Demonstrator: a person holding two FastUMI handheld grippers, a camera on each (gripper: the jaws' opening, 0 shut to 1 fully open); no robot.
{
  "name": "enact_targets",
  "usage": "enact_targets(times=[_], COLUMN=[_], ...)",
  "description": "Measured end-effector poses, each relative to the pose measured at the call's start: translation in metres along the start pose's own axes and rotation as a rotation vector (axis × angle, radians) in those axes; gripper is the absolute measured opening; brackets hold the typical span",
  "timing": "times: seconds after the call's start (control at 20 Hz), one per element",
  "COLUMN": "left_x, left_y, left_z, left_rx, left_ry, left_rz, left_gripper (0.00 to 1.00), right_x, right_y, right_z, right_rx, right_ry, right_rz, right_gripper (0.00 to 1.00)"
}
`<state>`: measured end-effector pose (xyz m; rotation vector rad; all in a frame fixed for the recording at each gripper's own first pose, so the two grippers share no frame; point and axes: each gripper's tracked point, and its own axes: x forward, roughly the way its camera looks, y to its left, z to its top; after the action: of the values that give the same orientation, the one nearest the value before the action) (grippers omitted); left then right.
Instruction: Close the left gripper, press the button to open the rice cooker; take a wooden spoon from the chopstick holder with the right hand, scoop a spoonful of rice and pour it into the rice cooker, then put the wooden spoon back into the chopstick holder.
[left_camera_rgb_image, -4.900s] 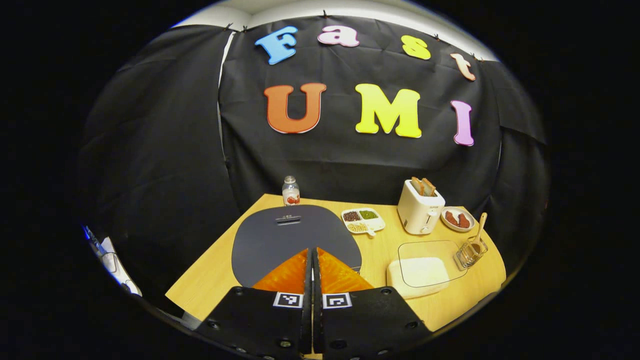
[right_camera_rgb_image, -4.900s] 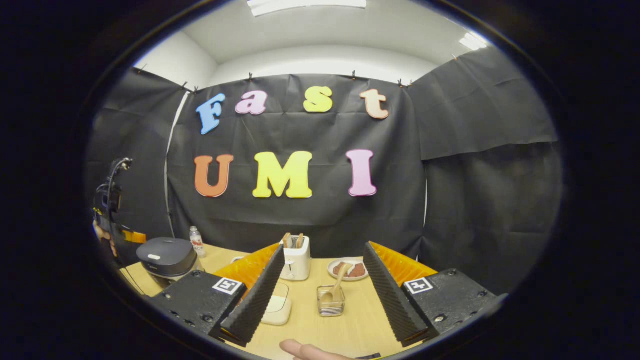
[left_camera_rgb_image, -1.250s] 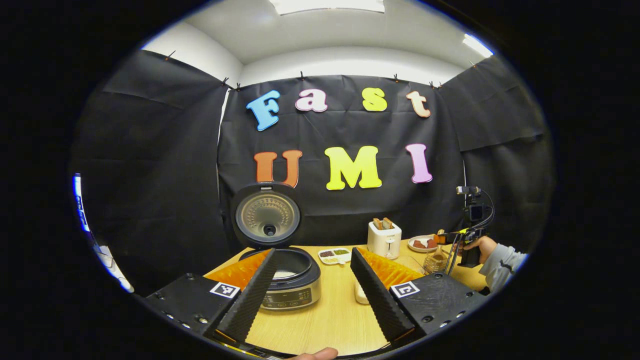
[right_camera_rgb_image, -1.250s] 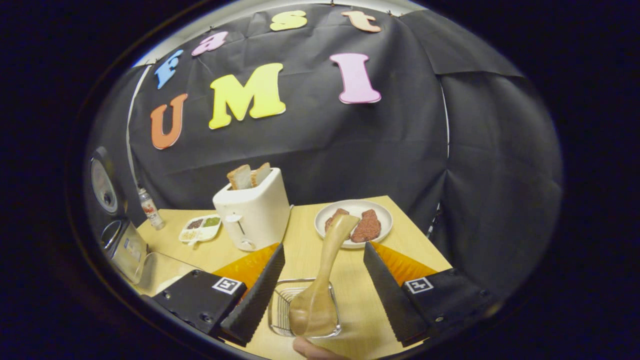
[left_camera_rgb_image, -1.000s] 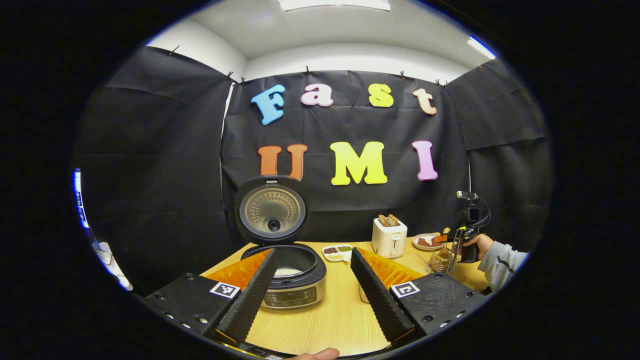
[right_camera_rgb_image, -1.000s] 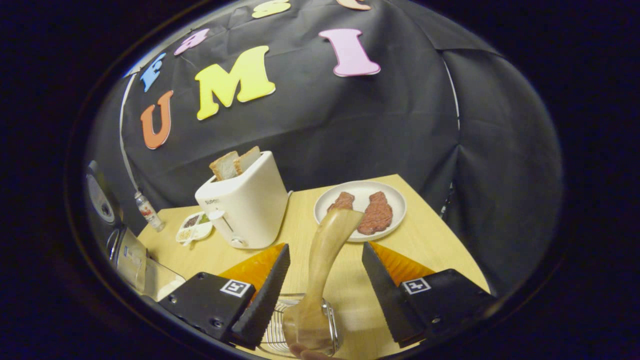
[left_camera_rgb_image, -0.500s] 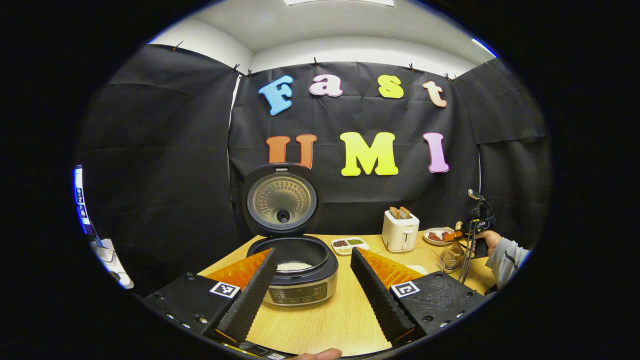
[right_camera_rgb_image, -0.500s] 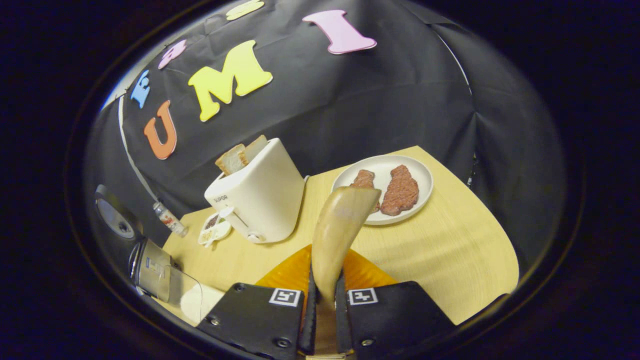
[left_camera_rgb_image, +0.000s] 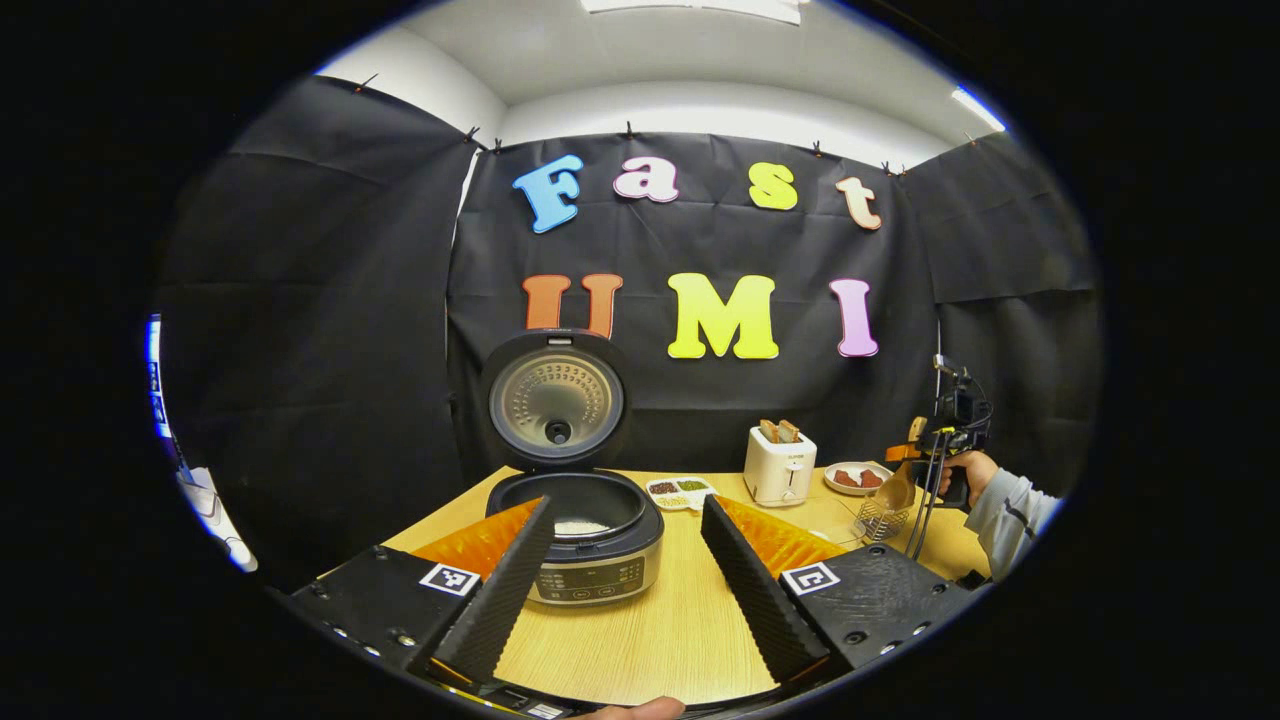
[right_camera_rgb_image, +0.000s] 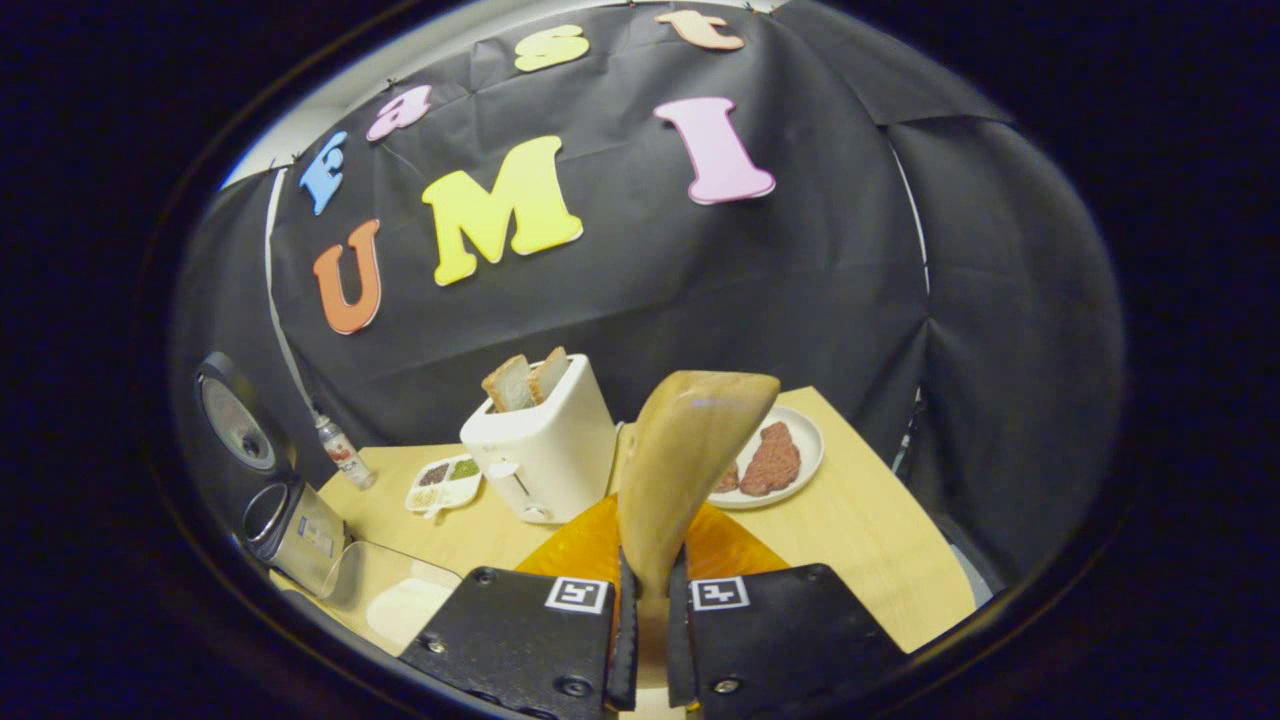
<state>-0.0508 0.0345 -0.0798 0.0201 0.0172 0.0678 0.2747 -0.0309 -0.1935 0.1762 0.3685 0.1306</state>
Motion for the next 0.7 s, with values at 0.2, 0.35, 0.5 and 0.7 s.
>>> enact_targets(times=[0.2, 0.35, 0.5, 0.7], left_x=[-0.009, -0.017, -0.022, -0.030], left_y=[-0.003, -0.012, -0.011, -0.011], left_z=[0.002, -0.001, 0.002, 0.000], left_rx=[-0.014, -0.012, 0.016, 0.046], left_ry=[-0.019, -0.010, -0.027, -0.038], left_rz=[-0.037, -0.091, -0.101, -0.111], left_gripper=[0.94, 0.95, 0.95, 0.95], right_x=[-0.034, -0.054, -0.067, -0.078], right_y=[0.018, 0.039, 0.074, 0.133], right_z=[0.023, 0.034, 0.038, 0.030], right_rx=[-0.035, -0.078, -0.109, -0.139], right_ry=[-0.051, -0.097, -0.126, -0.156], right_rz=[-0.017, -0.018, 0.006, 0.060], right_gripper=[0.17, 0.17, 0.15, 0.15])
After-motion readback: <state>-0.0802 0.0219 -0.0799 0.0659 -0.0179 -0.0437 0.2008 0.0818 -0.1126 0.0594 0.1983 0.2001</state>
